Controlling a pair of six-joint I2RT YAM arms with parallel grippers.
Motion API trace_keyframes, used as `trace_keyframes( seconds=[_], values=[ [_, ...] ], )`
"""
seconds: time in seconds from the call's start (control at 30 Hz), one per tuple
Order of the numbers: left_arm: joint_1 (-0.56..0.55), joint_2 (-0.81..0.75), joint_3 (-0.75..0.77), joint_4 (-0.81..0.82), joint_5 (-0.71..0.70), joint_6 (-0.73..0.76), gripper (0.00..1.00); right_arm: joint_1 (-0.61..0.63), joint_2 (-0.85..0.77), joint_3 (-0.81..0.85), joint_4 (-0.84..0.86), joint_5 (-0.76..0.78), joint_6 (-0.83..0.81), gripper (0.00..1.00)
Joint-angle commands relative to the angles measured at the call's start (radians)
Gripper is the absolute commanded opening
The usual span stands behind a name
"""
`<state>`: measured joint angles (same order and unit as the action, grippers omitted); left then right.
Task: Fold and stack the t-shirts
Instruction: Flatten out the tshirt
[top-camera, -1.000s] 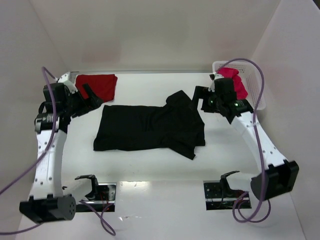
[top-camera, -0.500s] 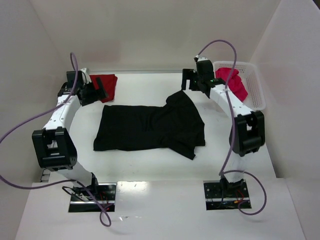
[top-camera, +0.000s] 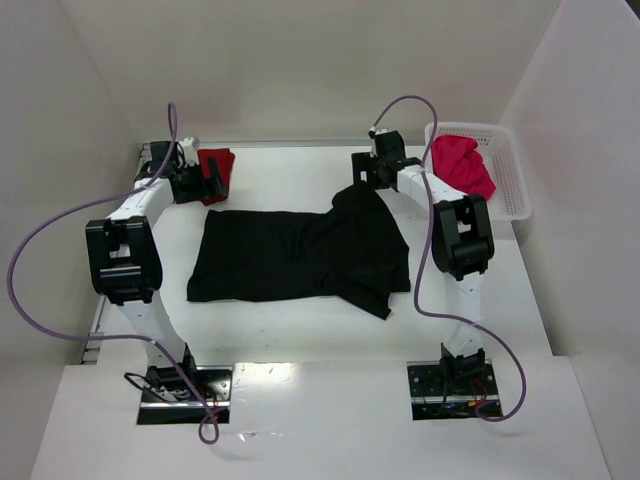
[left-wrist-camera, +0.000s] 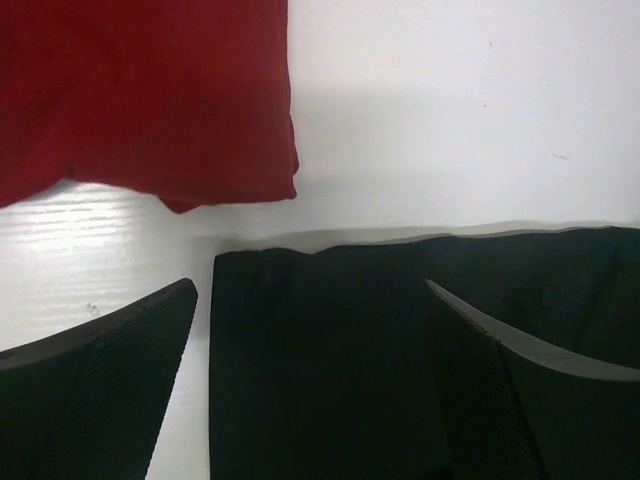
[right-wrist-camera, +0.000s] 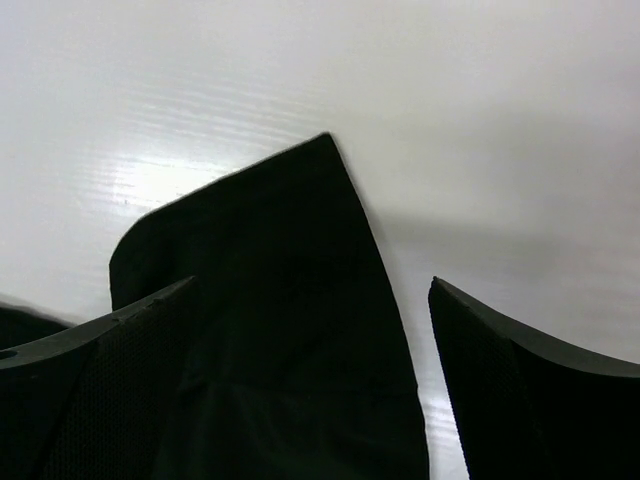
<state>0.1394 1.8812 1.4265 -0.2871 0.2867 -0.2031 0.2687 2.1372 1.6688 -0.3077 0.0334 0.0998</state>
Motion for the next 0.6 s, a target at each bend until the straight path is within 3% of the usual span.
trace_keyframes(
  seconds=[0.0,0.33,0.57],
  values=[
    [0.002,0.048,0.061,0.043,0.057,0.077,0.99,0.006,0.047,0.127,0.069,-0.009,-0.043,0.99],
    [0.011,0.11,0.109,-0.007,0.089,0.134,0.97,-0.025,0.159,0.21,0.036,-0.013,-0.077,0.93],
    [0.011,0.088,0.054,-0.007,0.078,0.154,0.97,-0.036,0.181,0.201,0.036,-0.055,-0.097,0.86]
  ],
)
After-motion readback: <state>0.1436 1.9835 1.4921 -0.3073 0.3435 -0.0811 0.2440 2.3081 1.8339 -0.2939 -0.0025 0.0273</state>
